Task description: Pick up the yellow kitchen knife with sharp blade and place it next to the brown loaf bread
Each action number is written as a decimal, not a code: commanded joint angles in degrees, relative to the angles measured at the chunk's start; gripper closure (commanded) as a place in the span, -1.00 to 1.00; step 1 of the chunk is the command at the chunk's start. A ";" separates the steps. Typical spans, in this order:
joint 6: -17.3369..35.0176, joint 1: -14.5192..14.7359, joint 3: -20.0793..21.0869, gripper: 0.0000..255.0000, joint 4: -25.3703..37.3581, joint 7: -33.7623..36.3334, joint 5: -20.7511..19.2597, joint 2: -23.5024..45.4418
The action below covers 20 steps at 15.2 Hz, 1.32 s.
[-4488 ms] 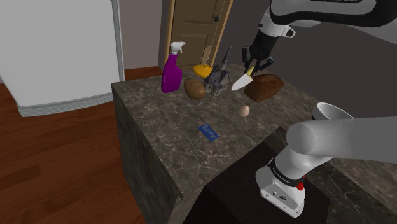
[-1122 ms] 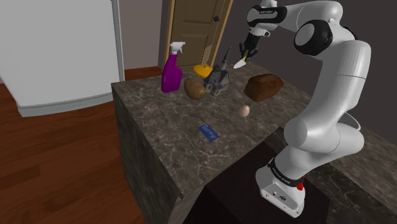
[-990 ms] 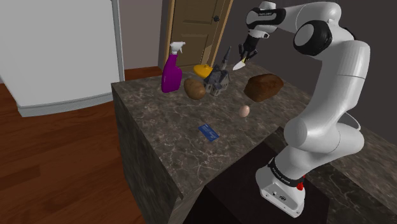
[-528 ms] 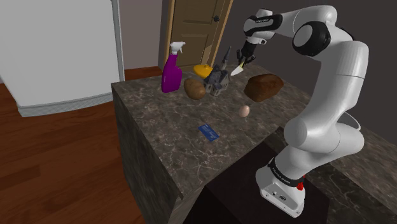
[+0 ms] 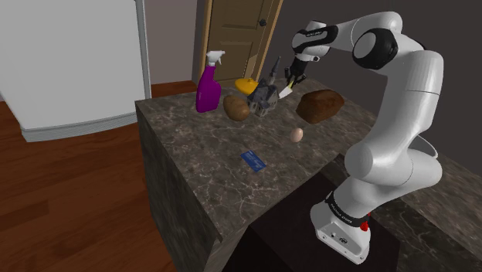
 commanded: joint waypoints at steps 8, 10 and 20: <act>0.60 0.05 -0.01 1.00 -0.35 0.10 -0.05 0.23; 0.60 0.05 -0.01 -1.00 -0.35 0.10 -0.05 0.23; -5.06 0.05 0.22 -1.00 2.52 -0.15 0.33 -2.57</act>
